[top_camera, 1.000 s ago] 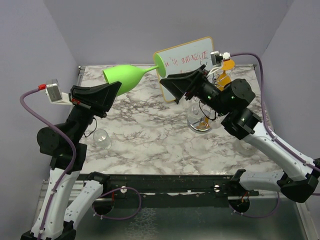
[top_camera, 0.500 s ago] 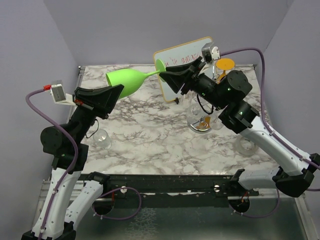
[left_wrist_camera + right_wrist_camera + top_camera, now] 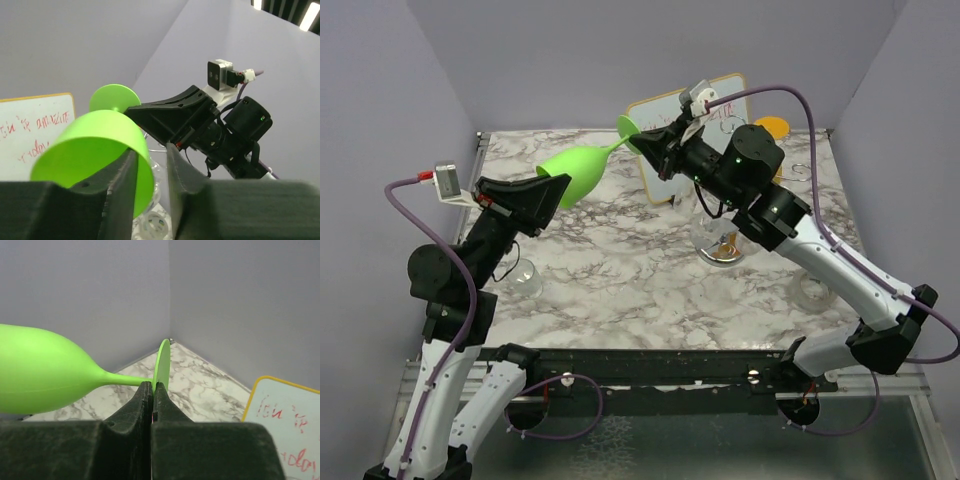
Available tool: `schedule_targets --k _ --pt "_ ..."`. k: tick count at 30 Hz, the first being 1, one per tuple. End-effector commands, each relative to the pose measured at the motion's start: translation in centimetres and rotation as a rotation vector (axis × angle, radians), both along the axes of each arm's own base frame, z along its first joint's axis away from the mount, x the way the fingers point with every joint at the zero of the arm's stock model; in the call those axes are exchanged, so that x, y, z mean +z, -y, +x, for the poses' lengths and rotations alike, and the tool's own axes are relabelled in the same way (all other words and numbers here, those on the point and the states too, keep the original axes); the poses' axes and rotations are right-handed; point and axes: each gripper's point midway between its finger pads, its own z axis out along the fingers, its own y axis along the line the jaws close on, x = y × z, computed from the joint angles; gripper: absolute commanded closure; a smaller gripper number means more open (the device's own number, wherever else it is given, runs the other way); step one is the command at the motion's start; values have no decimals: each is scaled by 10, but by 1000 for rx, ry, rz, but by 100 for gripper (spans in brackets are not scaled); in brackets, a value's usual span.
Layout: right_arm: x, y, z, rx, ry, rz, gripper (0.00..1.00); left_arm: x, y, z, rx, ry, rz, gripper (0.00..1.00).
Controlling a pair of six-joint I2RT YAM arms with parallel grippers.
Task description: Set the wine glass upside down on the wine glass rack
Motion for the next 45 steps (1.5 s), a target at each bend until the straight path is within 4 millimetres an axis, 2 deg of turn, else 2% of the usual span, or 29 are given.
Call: schedule_targets --k 1,5,9,13,15,18,23,26,34,36,40,45 --pt "0 13 25 -138 100 -77 99 1 -13 -2 71 -11 -8 61" --pt "2 19 48 -253 192 -121 99 -11 -18 5 130 -66 48 35" --pt "8 19 54 -283 285 -144 99 -28 -38 16 258 -184 61 16" --pt "16 16 49 -263 374 -150 99 -42 -53 21 347 -257 82 10" --pt "13 10 40 -208 440 -184 99 -43 -53 19 346 -256 91 7" --pt "6 4 22 -116 546 -224 99 -34 -44 13 293 -217 103 5" --pt "-14 -7 -10 44 728 -313 99 -13 -28 9 197 -195 98 5" --pt "-24 -12 -22 114 789 -342 99 -10 -17 10 129 -214 93 5" --pt "-49 -24 -50 269 952 -384 99 -36 25 26 -128 -370 54 7" --pt "-52 -26 -52 269 982 -396 99 -43 30 30 -161 -408 40 13" --pt "-56 -28 -53 246 1034 -438 99 -55 35 39 -183 -464 41 34" --pt "-63 -32 -49 216 1076 -493 100 -69 40 45 -201 -511 45 44"
